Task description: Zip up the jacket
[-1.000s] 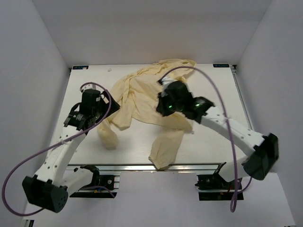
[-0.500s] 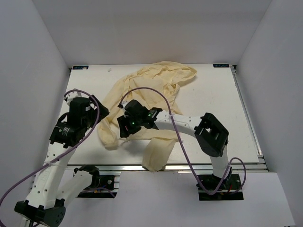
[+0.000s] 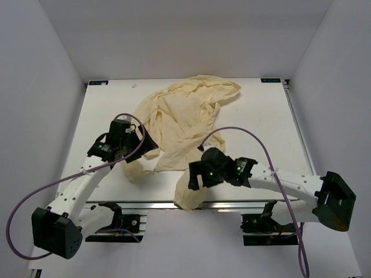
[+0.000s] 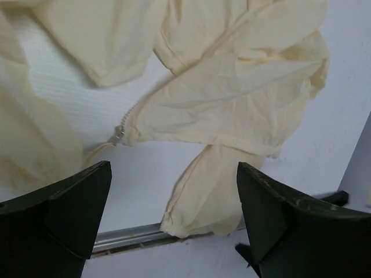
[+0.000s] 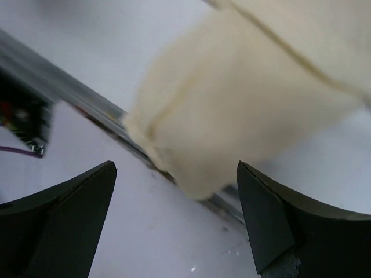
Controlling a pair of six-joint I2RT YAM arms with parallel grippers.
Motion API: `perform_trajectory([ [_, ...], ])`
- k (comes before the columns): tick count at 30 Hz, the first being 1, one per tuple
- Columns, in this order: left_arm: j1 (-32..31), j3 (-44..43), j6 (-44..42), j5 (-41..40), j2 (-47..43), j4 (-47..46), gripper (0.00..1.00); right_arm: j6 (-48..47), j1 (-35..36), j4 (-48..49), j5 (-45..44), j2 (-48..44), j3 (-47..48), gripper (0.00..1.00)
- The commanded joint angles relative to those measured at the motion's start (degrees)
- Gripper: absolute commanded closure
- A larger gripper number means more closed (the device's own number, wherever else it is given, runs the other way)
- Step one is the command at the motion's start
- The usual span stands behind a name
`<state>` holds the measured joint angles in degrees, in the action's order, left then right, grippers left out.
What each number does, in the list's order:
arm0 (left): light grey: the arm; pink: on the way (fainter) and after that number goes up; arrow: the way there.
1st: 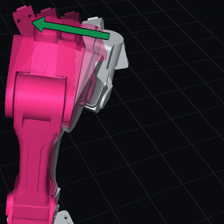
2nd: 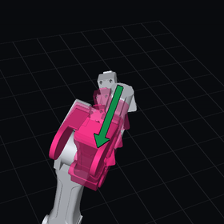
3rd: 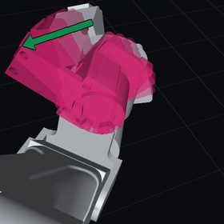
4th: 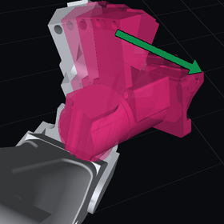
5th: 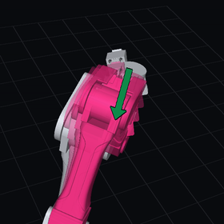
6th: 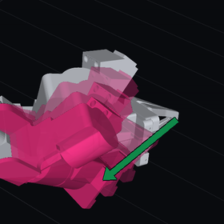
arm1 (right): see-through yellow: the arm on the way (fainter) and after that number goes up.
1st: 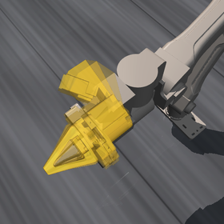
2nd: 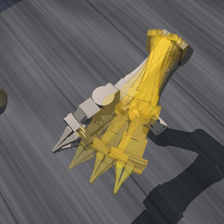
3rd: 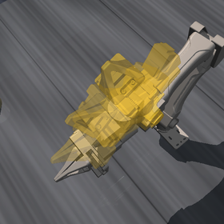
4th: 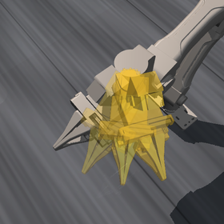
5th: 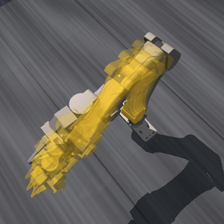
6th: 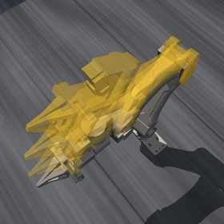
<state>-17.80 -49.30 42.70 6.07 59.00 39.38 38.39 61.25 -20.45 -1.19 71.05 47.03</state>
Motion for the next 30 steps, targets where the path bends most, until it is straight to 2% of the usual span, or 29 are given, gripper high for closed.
perform_trajectory([
  [1,-4.24,0.69,0.36,5.28,1.8,-6.85,0.02,11.96,2.37,-3.91,-5.83,-2.3,-5.35,0.11],
  [3,-7.23,0.69,0.54,3.78,3.04,-9.04,0.02,15.03,2.99,-3.9,-8.12,-1.36,-6.86,0.11],
  [4,-10.73,0.69,1.07,2.82,4.7,-10.53,0.02,15.39,2.99,-3.81,-8.82,-0.48,-6.69,0.11],
  [6,-13.47,0.52,1.07,0.46,6.73,-11.34,0.02,14.88,2.99,-3.99,-10.23,3.54,-4.67,0.11],
  [10,-14.72,1.22,3.26,-3.68,12.18,-12.83,0.02,13.55,3.08,-4.51,-11.9,11.36,0.16,0.16],
  [12,-14.72,0.61,3.53,-4.48,16.22,-13.27,0.02,13.9,3.08,-6.09,-13.22,14.71,2.18,0.26],
  [13,-14.72,0.35,3.62,-4.57,17.54,-13.27,0.02,13.56,3.17,-6.1,-13.22,15.43,2.28,0.37],
  [15,-14.8,0.52,3.62,-4.83,21.14,-14.06,0.02,13.38,3.17,-6.27,-12.69,16.31,2.19,0.51],
  [16,-14.8,0.61,3.71,-4.75,22.28,-14.85,0.02,13.64,3.08,-6.62,-12.96,16.23,1.76,0.68],
  [18,-14.89,0.61,3.8,-3.79,25.96,-15.29,0.02,14.95,3.08,-8.8,-14.88,15.36,1.14,0.83],
  [19,-14.89,0.78,4.06,-2.48,26.94,-16.16,0.02,15.39,3.08,-9.6,-15.76,14.74,0.27,0.95],
  [23,-15.16,2.01,5.02,-2.46,32.22,-18.28,0.02,18.55,2.12,-15.14,-21.2,11.93,-2.11,0.99],
  [26,-15.16,-0.26,5.99,-5.26,37.4,-14.43,0.02,18.74,-0.07,-17.43,-23.93,9.12,-4.92,1.0],
  [30,-15.16,-3.17,5.91,-8.0,42.68,-10.03,0.02,17.17,-8.06,-21.74,-27.54,3.42,-7.29,1.0],
])
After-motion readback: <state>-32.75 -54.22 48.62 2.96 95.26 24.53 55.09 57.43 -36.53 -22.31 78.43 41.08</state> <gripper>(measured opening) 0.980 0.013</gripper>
